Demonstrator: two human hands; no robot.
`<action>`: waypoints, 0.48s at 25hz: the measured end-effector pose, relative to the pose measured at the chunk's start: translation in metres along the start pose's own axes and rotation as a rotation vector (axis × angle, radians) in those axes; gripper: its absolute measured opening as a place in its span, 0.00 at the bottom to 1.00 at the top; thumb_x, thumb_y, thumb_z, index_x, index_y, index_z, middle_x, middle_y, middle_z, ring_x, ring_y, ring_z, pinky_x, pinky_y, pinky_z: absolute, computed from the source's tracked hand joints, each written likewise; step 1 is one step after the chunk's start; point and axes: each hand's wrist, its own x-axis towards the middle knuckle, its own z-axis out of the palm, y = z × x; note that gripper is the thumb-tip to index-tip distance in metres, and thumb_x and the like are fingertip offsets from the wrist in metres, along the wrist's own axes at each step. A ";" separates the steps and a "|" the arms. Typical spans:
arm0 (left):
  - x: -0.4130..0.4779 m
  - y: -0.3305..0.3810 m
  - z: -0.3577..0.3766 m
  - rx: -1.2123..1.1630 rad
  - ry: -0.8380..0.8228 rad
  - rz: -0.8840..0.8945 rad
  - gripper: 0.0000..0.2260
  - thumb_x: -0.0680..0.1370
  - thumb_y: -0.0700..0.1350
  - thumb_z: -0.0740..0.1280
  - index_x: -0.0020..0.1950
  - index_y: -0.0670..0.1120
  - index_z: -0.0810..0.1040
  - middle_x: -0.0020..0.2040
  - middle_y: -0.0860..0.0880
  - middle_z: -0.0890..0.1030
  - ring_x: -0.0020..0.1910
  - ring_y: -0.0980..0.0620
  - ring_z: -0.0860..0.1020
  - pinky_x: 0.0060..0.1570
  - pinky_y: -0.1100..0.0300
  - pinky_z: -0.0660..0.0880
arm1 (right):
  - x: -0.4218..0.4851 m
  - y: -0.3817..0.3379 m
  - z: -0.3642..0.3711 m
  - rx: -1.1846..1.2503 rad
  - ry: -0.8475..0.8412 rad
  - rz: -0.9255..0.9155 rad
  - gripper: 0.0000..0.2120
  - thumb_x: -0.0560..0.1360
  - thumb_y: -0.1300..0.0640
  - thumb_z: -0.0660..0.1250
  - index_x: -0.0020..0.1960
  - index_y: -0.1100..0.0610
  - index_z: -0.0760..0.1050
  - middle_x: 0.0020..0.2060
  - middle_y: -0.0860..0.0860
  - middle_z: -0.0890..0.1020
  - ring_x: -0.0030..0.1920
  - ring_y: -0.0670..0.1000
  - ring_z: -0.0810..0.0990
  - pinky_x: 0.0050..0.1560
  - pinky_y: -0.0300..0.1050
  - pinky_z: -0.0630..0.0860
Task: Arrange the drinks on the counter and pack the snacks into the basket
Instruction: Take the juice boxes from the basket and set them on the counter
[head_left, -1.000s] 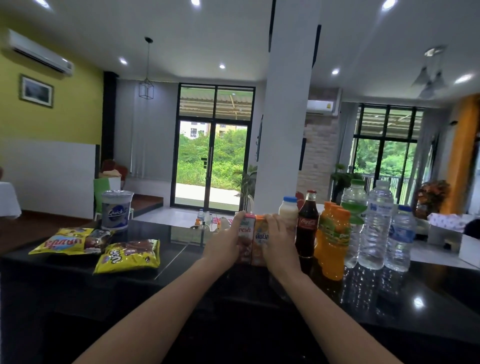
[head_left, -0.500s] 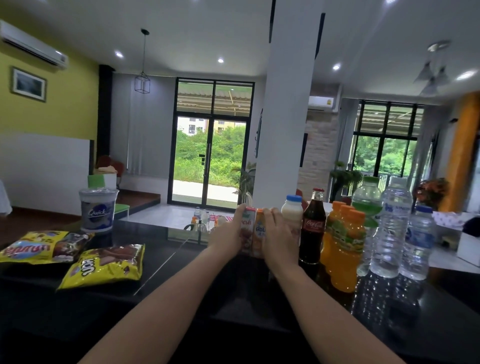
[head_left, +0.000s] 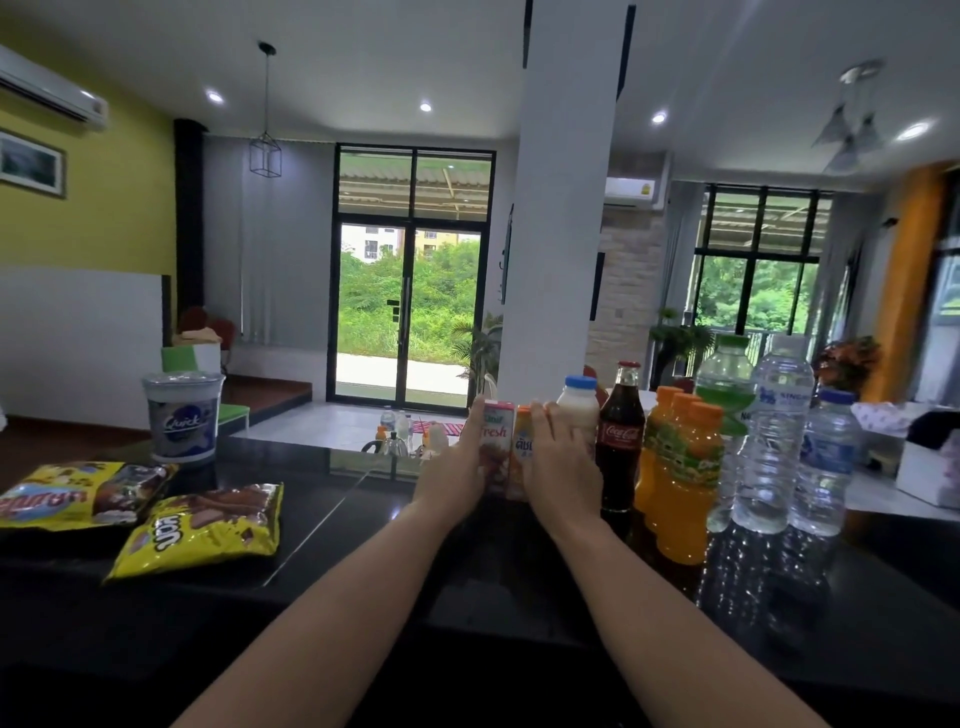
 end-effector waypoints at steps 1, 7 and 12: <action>-0.003 0.002 -0.001 0.006 0.013 -0.026 0.39 0.80 0.44 0.59 0.72 0.62 0.29 0.63 0.34 0.75 0.49 0.43 0.81 0.53 0.46 0.77 | -0.002 -0.001 -0.003 -0.005 0.009 -0.002 0.33 0.74 0.54 0.70 0.75 0.56 0.62 0.70 0.55 0.71 0.66 0.57 0.71 0.57 0.55 0.78; -0.027 0.010 -0.036 0.219 0.217 -0.014 0.28 0.80 0.46 0.57 0.78 0.47 0.48 0.71 0.40 0.69 0.69 0.40 0.68 0.66 0.44 0.68 | -0.007 -0.022 -0.022 -0.043 0.052 -0.058 0.29 0.78 0.53 0.61 0.76 0.58 0.60 0.75 0.55 0.64 0.73 0.58 0.64 0.72 0.58 0.62; -0.023 -0.030 -0.125 0.497 0.288 -0.046 0.25 0.80 0.45 0.54 0.77 0.44 0.52 0.77 0.43 0.56 0.76 0.45 0.56 0.73 0.46 0.57 | 0.015 -0.095 -0.021 0.183 -0.050 -0.120 0.30 0.79 0.50 0.56 0.78 0.55 0.52 0.78 0.52 0.54 0.77 0.58 0.55 0.73 0.56 0.58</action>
